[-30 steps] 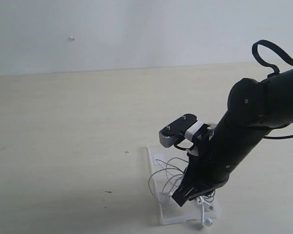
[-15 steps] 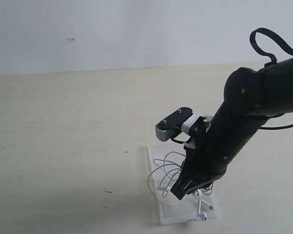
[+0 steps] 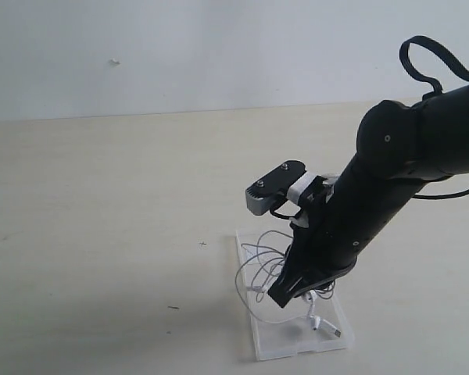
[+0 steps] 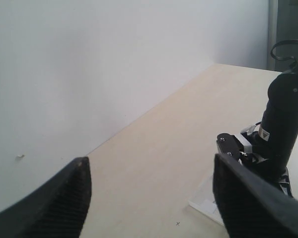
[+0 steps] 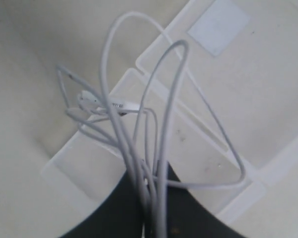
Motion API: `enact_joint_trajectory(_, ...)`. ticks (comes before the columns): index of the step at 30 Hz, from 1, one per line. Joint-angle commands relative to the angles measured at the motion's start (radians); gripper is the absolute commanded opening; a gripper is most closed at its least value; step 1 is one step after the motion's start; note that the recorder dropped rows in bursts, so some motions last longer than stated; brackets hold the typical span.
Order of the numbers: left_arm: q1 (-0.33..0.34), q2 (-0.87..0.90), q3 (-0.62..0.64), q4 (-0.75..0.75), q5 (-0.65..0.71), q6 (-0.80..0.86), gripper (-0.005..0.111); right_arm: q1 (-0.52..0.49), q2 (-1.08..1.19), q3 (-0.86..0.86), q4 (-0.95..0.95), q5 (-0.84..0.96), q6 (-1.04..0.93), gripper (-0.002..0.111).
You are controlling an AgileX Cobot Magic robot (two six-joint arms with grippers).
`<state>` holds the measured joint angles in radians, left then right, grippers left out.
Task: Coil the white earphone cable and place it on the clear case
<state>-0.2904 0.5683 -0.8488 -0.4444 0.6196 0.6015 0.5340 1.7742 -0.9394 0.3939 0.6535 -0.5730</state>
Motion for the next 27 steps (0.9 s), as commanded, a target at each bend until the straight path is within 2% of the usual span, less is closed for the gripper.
enact_joint_trajectory(1,0.002,-0.005,-0.003,-0.012,-0.014,-0.007,0.067,0.002,-0.005,-0.006,-0.004,-0.019,-0.004,0.000)
enact_joint_trajectory(14,0.002,-0.005,-0.003,-0.015,-0.014,-0.007,0.067,0.002,-0.003,-0.006,-0.046,0.091,-0.006,0.000)
enact_joint_trajectory(27,0.002,-0.005,-0.003,-0.029,-0.014,-0.007,0.067,0.002,0.009,-0.006,-0.056,0.050,-0.010,0.000)
